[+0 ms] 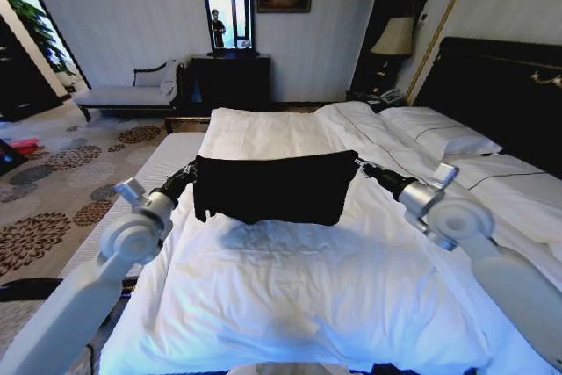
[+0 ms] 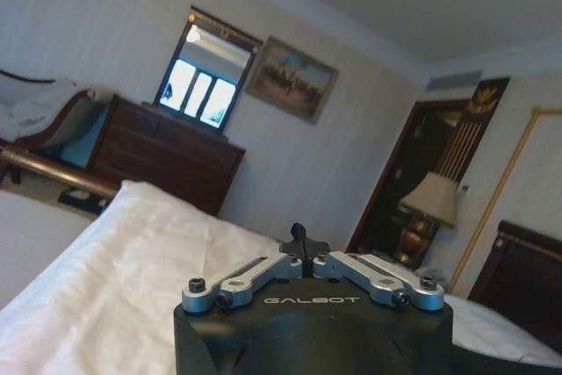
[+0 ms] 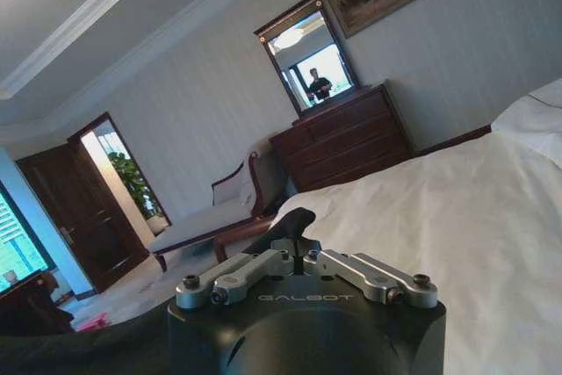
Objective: Fold the clothes on the bed.
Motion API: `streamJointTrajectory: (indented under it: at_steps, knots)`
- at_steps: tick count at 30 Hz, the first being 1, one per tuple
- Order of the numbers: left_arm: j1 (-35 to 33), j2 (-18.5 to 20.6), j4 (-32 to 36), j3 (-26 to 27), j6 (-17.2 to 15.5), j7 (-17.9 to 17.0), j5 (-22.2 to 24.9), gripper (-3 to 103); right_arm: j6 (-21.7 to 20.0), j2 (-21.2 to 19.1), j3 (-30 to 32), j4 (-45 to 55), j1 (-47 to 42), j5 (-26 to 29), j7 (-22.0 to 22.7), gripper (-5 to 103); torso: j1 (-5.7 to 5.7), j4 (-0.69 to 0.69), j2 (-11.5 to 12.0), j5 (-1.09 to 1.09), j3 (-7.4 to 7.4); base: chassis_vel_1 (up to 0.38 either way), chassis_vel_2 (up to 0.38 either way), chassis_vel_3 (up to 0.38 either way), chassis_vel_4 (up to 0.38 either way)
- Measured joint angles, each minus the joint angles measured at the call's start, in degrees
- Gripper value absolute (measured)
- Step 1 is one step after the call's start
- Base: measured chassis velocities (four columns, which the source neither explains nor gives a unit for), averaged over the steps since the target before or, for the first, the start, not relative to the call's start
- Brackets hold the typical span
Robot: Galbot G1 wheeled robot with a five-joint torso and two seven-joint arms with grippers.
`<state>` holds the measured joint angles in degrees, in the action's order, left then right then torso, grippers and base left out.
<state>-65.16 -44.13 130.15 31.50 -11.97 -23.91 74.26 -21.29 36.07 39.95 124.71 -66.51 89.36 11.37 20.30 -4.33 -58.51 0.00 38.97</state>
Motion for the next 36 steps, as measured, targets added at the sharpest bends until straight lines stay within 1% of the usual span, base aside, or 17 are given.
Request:
streamJointTrajectory:
  at_steps: [1, 4, 5, 8, 12, 15, 16, 19, 20, 21, 24, 25, 28, 29, 33, 34, 36]
  knots:
    - [-3.94, -0.34, 2.7, 3.51, 0.0, 0.2, 0.14, 1, -0.5, 0.2, 3.72, 2.59, -3.54, 1.23, 0.84, 0, 0.0, 0.0, 0.0, 0.01, 0.0, 0.0, 0.0, 0.0, 0.0]
    - [-12.18, -1.79, 7.96, 10.08, -0.08, 0.86, -0.53, 1, -1.68, 0.62, 9.62, 7.51, -8.96, 3.77, 3.05, 0, 0.0, -0.01, -0.01, 0.0, -0.01, 0.0, 0.0, 0.0, 0.0]
    - [-12.18, -1.79, 7.96, 10.08, -0.08, 0.86, -0.53, 1, -1.68, 0.62, 9.62, 7.51, -8.96, 3.77, 3.05, 0, 0.0, -0.01, -0.01, 0.0, -0.01, 0.0, 0.0, 0.0, 0.0]
    - [-20.02, -4.49, 11.95, 15.09, -0.1, 1.83, -1.9, 1, -2.23, 2.04, 14.31, 11.53, -13.89, 4.99, 4.6, 0, -0.01, 0.03, 0.0, -0.01, 0.0, 0.0, 0.0, 0.0, 0.0]
    - [-25.2, -6.94, 13.41, 18.53, -0.11, 2.33, -1.88, 1, -2.68, 4.02, 17.78, 14.75, -18.51, 5.9, 5.53, 0, -0.02, 0.0, -0.01, 0.0, -0.01, 0.0, 0.0, 0.0, 0.0]
    - [-25.6, -7.26, 12.63, 17.79, -0.12, 2.32, -2.2, 1, -2.85, 4.72, 17.02, 14.62, -19.06, 4.97, 5.52, 0, -0.02, 0.0, -0.01, 0.01, -0.01, 0.0, 0.0, 0.0, 0.0]
    - [-25.14, -7.26, 12.04, 16.77, -0.14, 2.12, -2.53, 1, -2.85, 4.9, 16.0, 14.04, -18.73, 4.53, 5.52, 0, -0.02, 0.01, -0.01, 0.0, -0.01, 0.0, 0.0, 0.0, 0.0]
    - [-19.18, -6.99, 7.12, 7.63, -0.16, 0.64, -4.44, 1, -2.82, 5.72, 7.02, 8.63, -13.22, 2.87, 6.32, 0, 0.0, -0.02, -0.01, -0.01, 0.01, 0.0, 0.0, 0.0, 0.0]
    - [-19.18, -6.99, 7.12, 7.63, -0.16, 0.64, -4.44, 1, -2.82, 5.72, 7.02, 8.63, -13.22, 2.87, 6.32, 0, 0.0, -0.02, -0.01, -0.01, 0.01, 0.0, 0.0, 0.0, 0.0]
    - [-17.35, -7.09, 5.29, 5.21, -0.19, 0.63, -4.9, 1, -2.77, 6.07, 4.19, 6.98, -11.18, 2.43, 6.46, 0, 0.01, -0.01, 0.0, 0.0, 0.01, 0.0, 0.0, 0.0, 0.0]
    - [-7.35, -8.64, -6.22, -4.02, -0.27, 0.5, -6.68, 1, -2.62, 8.15, -6.94, -2.67, -1.57, -0.03, 5.9, 0, 0.02, 0.01, 0.01, -0.02, 0.03, 0.0, 0.0, 0.0, 0.0]
    - [-7.35, -8.64, -6.22, -4.02, -0.27, 0.5, -6.68, 1, -2.62, 8.15, -6.94, -2.67, -1.57, -0.03, 5.9, 0, 0.02, 0.01, 0.01, -0.02, 0.03, 0.0, 0.0, 0.0, 0.0]
    - [-0.02, -10.89, -16.38, -9.73, -0.1, 1.26, -9.08, 1, -1.95, 9.67, -14.59, -13.47, 4.85, -4.3, 2.99, 0, 0.03, 0.01, 0.02, 0.0, 0.03, 0.0, 0.0, 0.0, 0.0]
    - [-0.02, -10.89, -16.38, -9.73, -0.1, 1.26, -9.08, 1, -1.95, 9.67, -14.59, -13.47, 4.85, -4.3, 2.99, 0, 0.03, 0.01, 0.02, 0.0, 0.03, 0.0, 0.0, 0.0, 0.0]
    - [7.06, -14.36, -28.02, -15.52, 0.34, 2.85, -12.51, 1, 1.46, 12.08, -23.23, -25.63, 11.97, -10.49, -1.58, 0, 0.03, 0.01, 0.02, 0.02, 0.03, 0.0, 0.0, 0.0, 0.0]
    - [7.06, -14.36, -28.02, -15.52, 0.34, 2.85, -12.51, 1, 1.46, 12.08, -23.23, -25.63, 11.97, -10.49, -1.58, 0, 0.03, 0.01, 0.02, 0.02, 0.03, 0.0, 0.0, 0.0, 0.0]
    - [9.07, -15.51, -31.9, -17.02, 0.43, 3.58, -13.48, 1, 2.14, 12.93, -25.16, -28.92, 13.84, -11.54, -2.43, 0, 0.03, 0.01, 0.02, 0.01, 0.03, 0.0, 0.0, 0.0, 0.0]
